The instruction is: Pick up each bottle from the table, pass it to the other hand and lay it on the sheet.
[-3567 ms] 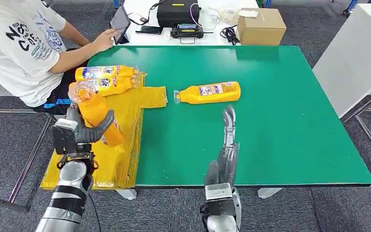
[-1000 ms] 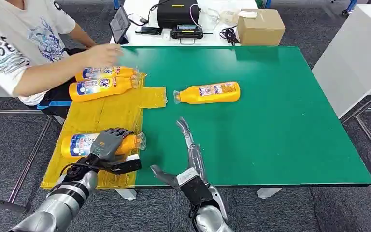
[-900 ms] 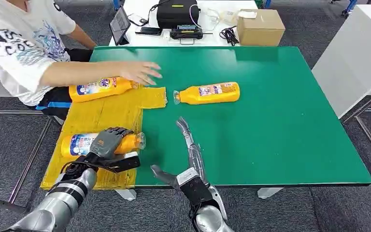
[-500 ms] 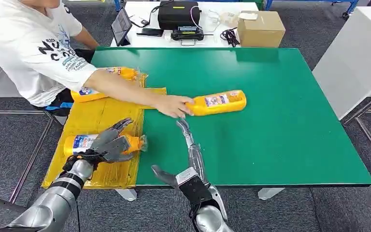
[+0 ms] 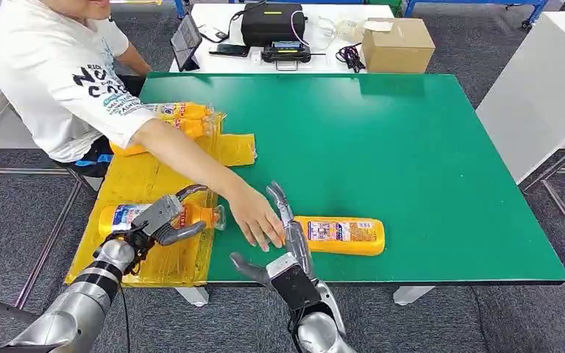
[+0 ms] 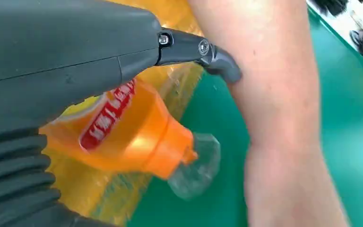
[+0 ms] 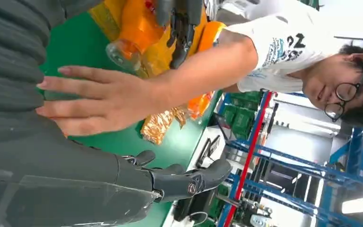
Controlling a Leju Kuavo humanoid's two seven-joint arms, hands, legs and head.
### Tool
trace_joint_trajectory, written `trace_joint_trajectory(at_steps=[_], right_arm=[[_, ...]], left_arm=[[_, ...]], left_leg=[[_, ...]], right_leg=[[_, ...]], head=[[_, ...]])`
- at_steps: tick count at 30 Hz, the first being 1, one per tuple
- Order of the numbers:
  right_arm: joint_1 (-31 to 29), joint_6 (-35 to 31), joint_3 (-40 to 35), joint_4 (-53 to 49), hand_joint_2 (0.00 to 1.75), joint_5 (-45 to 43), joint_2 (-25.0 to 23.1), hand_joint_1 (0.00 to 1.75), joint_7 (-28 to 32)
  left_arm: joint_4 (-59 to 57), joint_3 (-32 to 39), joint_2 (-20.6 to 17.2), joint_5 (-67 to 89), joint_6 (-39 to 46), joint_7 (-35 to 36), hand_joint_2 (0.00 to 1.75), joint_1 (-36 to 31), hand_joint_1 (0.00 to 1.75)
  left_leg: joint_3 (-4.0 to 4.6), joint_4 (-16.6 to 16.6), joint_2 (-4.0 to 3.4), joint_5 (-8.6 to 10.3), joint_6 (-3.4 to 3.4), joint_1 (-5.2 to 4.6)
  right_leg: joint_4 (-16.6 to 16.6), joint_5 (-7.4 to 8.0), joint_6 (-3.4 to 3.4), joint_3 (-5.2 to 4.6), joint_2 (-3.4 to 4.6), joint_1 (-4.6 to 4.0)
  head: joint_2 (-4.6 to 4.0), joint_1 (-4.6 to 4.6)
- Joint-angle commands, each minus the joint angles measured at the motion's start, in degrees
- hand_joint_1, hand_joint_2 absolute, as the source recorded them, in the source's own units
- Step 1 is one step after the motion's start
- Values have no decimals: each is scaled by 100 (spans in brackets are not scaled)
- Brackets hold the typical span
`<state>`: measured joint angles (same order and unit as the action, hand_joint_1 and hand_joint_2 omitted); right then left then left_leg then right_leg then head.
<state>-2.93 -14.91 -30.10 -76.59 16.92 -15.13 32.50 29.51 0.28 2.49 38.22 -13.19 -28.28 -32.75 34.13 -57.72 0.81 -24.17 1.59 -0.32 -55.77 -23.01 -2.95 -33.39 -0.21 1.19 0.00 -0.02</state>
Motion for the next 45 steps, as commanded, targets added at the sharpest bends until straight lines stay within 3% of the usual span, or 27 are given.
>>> trace_joint_trajectory(at_steps=[1,4,8,9,12,16,21,28,29,33,34,38,45], right_arm=[[-228,31,53,689,175,-61,-94,0,43],[-137,-95,70,572,175,3,-78,0,45],[-128,-221,32,307,175,468,167,0,-125],[-123,-332,83,178,175,608,246,0,-119],[-125,-493,408,-374,175,999,583,0,-422],[-489,71,716,-203,175,1872,1162,0,-1145],[-645,771,727,112,175,2268,1799,0,-1695],[-572,782,765,11,175,2258,1859,0,-1681],[-561,857,751,-26,175,2339,1916,0,-1922],[-685,1503,744,55,175,2071,2473,0,-2112],[-685,2039,699,98,175,1611,2687,0,-2002],[-630,2227,662,303,175,1337,2928,0,-1893],[-880,2297,372,716,175,1572,3160,0,-2219]], left_arm=[[-8,525,25,-1409,-736,-222,0,442,0],[458,916,338,-2237,-440,-180,0,483,0],[1871,929,748,-2628,1185,-567,0,754,0],[2218,1005,862,-2816,1418,-564,175,827,0],[3436,822,1122,-3028,2078,-714,175,1310,0],[4518,207,1053,-2509,3209,-1170,175,2010,0],[4310,-35,1040,-2222,3506,-1172,175,2406,0],[4330,-80,998,-2278,3533,-1172,175,2433,0],[4249,-14,1046,-2317,3530,-1172,175,2446,0],[4096,-13,1072,-2314,3471,-1172,175,2484,0],[3904,-9,1096,-2458,3292,-1172,175,2410,0],[3476,-85,1224,-2501,3281,-1172,175,2313,0],[3156,-214,1230,-2590,3158,-1172,175,2230,0]], left_leg=[[-20,12,-37,-4,-10,5],[-12,7,-20,-3,-10,8],[11,-5,0,-2,-8,9],[20,-9,2,-3,-10,14],[43,-12,-16,-3,-6,10],[40,-7,-22,-9,-1,7],[42,2,-21,-10,2,-4],[44,-6,-32,-24,-4,4],[48,-8,-31,-23,-4,5],[42,-7,-26,-24,0,6],[51,-3,-21,-16,5,0],[49,-2,-3,-15,7,0],[59,-2,-20,-15,5,-11]], right_leg=[[14,7,13,9,33,-6],[12,2,15,6,14,-9],[2,-2,11,-14,-4,-10],[4,-3,15,-19,-9,-15],[1,0,9,-49,-8,-11],[10,-3,4,-44,3,-9],[18,1,0,-46,5,1],[13,-5,12,-49,14,-9],[11,-5,12,-53,13,-10],[15,-7,9,-45,8,-11],[14,-2,2,-56,5,-4],[21,-4,1,-44,-12,-4],[17,2,2,-62,5,8]], head=[[0,0],[0,0],[0,2],[0,0],[0,-2],[0,-2],[0,0],[0,-2],[0,-2],[0,-4],[0,-4],[0,-2],[0,-4]])
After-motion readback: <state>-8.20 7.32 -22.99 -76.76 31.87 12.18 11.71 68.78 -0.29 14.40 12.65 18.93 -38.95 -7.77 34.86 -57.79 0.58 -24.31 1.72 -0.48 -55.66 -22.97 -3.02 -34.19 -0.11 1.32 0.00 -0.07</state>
